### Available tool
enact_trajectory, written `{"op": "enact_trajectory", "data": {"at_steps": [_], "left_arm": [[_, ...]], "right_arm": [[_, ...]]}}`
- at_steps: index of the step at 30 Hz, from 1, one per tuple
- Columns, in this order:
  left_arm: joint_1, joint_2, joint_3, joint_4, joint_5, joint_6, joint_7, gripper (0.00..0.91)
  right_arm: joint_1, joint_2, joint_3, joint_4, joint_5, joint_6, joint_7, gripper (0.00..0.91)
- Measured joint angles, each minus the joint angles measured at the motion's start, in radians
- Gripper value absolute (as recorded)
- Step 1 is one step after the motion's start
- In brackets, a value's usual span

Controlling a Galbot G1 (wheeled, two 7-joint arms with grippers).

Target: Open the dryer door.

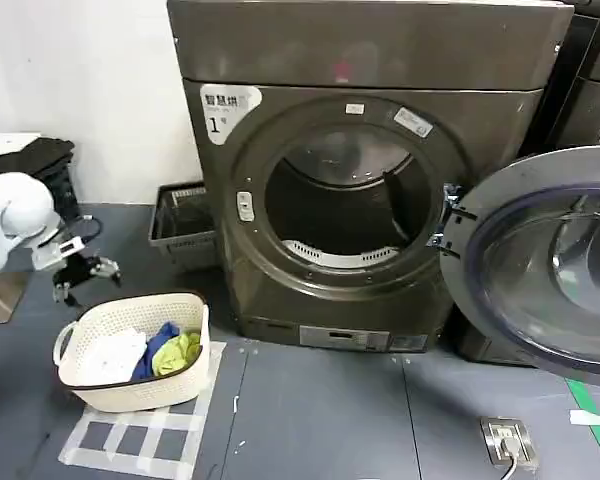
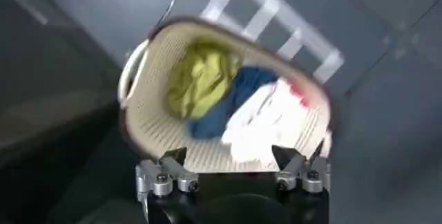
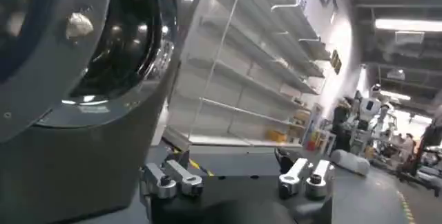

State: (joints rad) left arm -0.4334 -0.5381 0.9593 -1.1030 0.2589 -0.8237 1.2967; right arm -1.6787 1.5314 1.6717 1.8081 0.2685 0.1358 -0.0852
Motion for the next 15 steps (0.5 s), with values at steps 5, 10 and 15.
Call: {"op": "enact_trajectory", "data": {"at_steps": [5,10,15], "left_arm": [[-0.003,0.033,0.039,-0.019,-0.102,0.0,0.085,0.907],[0.002,0.04,0.044,-0.022,-0.146,0.001,0.099,0.907],[0.011,0.034,0.046,-0.031,-0.161,0.0,0.094,0.907]], "right_arm": [[0.0,0.0,-0.002,0.001,0.001,0.0,0.0,0.907],[0.0,0.0,-0.005,0.005,0.02,0.007,0.003,0.907],[-0.003,0.005,-0.002,0.002,0.041,0.015,0.002,0.907]]}}
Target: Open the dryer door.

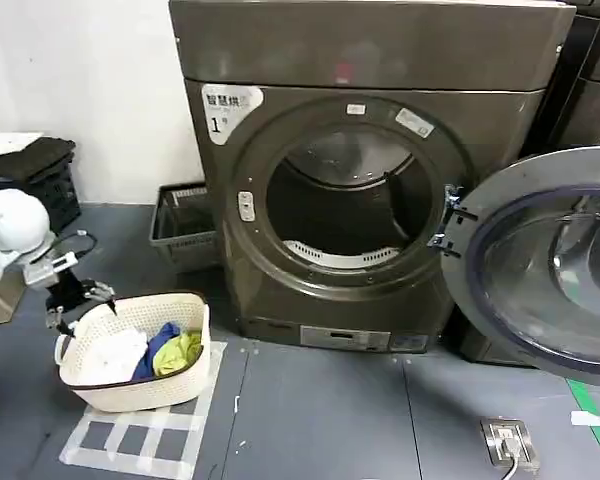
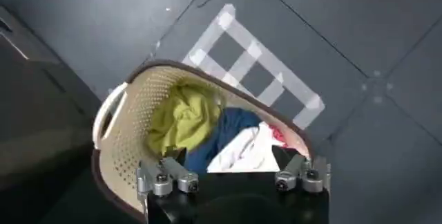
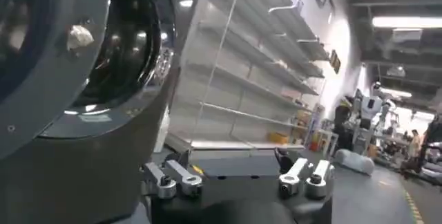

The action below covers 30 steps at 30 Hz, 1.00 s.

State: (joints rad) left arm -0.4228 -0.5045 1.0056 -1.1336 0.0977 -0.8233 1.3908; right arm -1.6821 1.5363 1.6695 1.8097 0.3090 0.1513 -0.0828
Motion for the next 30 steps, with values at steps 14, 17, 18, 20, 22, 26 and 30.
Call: {"op": "enact_trajectory", "data": {"at_steps": [14,17,18,20,22,26,30], "left_arm": [[0.015,0.006,0.001,-0.025,0.047,0.0,-0.093,0.907],[0.016,0.003,0.001,-0.025,0.047,0.0,-0.093,0.907],[0.016,0.002,0.001,-0.025,0.047,0.0,-0.093,0.907],[0.017,0.001,0.001,-0.025,0.047,0.0,-0.093,0.907],[0.017,-0.002,0.001,-0.023,0.048,0.0,-0.094,0.907],[0.018,-0.003,0.001,-0.022,0.048,0.0,-0.094,0.907],[0.019,-0.002,0.001,-0.022,0.047,0.0,-0.095,0.907]], "right_arm": [[0.001,0.004,0.006,-0.009,0.013,0.037,-0.02,0.907],[0.002,0.004,0.005,-0.011,0.012,0.037,-0.019,0.907],[0.002,0.004,0.005,-0.012,0.012,0.037,-0.019,0.907],[0.002,0.004,0.005,-0.014,0.011,0.038,-0.019,0.907],[0.002,0.004,0.005,-0.015,0.011,0.038,-0.019,0.907],[0.004,0.004,0.005,-0.015,0.01,0.038,-0.019,0.907],[0.005,0.004,0.003,-0.015,0.01,0.039,-0.019,0.907]]}}
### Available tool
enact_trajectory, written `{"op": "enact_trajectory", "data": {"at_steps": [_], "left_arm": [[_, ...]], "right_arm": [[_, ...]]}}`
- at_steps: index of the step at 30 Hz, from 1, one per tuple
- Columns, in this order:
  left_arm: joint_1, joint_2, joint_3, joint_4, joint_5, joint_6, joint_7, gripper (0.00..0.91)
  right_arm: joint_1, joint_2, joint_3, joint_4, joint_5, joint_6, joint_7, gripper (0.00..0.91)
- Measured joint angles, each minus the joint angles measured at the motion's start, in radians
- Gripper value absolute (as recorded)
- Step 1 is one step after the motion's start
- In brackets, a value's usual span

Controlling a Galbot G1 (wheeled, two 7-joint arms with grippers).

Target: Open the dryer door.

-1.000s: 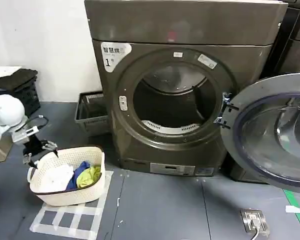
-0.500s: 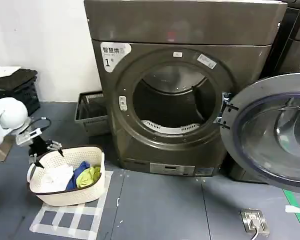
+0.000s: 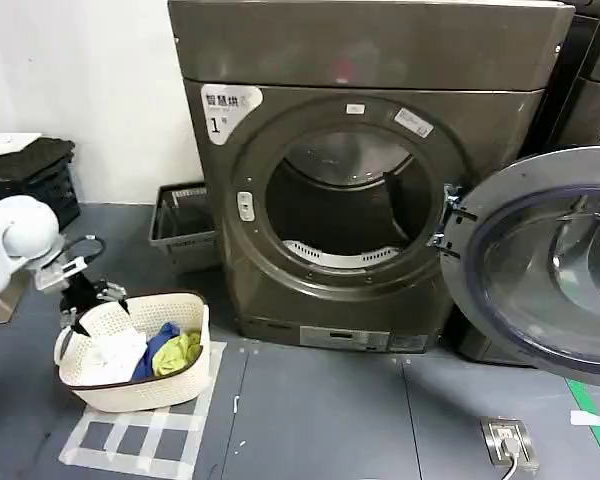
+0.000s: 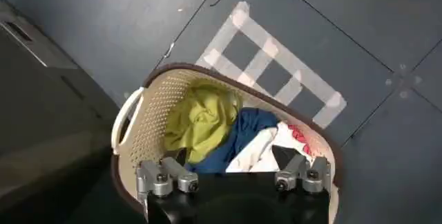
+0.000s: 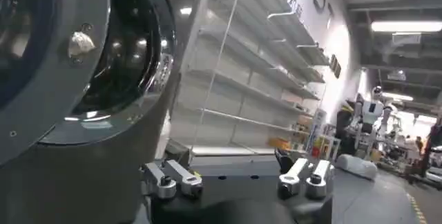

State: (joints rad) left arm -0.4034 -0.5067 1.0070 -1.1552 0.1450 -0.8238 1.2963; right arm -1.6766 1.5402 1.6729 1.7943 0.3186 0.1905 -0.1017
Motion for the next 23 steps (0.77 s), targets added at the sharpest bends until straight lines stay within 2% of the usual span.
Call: {"op": "enact_trajectory", "data": {"at_steps": [6,23], "left_arm": [[0.003,0.0,0.0,0.009,0.0,0.0,0.0,0.907],[-0.001,-0.026,0.0,0.029,-0.004,0.0,0.002,0.907]], "right_arm": [[0.002,0.001,0.001,-0.002,-0.025,0.016,-0.009,0.907],[0.003,0.0,0.0,-0.018,-0.024,0.028,-0.009,0.907]]}}
